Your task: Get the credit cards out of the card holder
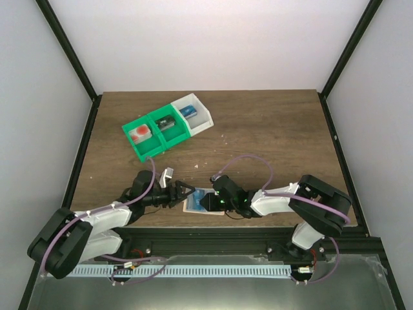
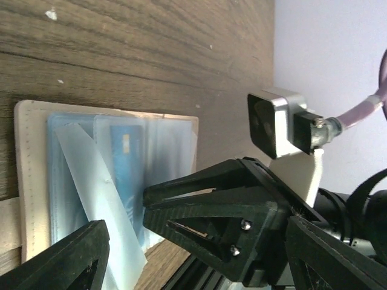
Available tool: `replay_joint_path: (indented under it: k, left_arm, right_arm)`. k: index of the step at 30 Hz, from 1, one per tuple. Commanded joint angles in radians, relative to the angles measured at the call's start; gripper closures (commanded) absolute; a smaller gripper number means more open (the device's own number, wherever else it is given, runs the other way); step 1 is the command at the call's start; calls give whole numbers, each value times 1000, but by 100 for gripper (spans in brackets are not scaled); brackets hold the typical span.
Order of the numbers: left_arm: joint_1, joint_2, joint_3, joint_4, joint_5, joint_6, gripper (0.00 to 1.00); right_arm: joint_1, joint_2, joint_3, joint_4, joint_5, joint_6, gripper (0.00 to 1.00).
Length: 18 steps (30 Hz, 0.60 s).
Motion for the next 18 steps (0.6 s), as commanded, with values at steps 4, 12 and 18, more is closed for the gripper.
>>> replay_joint_path:
  k: [4, 12, 18]
  left_arm:
    - [-4, 69, -12, 82, 11, 18, 19]
    - [-6, 133, -21, 140, 28, 4, 20]
    - [-12, 144, -25, 197, 48, -17, 30]
  right_arm:
    - [-6, -4, -25, -34, 19, -5, 79]
    - [-7, 9, -21, -26, 14, -5, 79]
    - [-6, 16, -26, -14, 8, -2, 80]
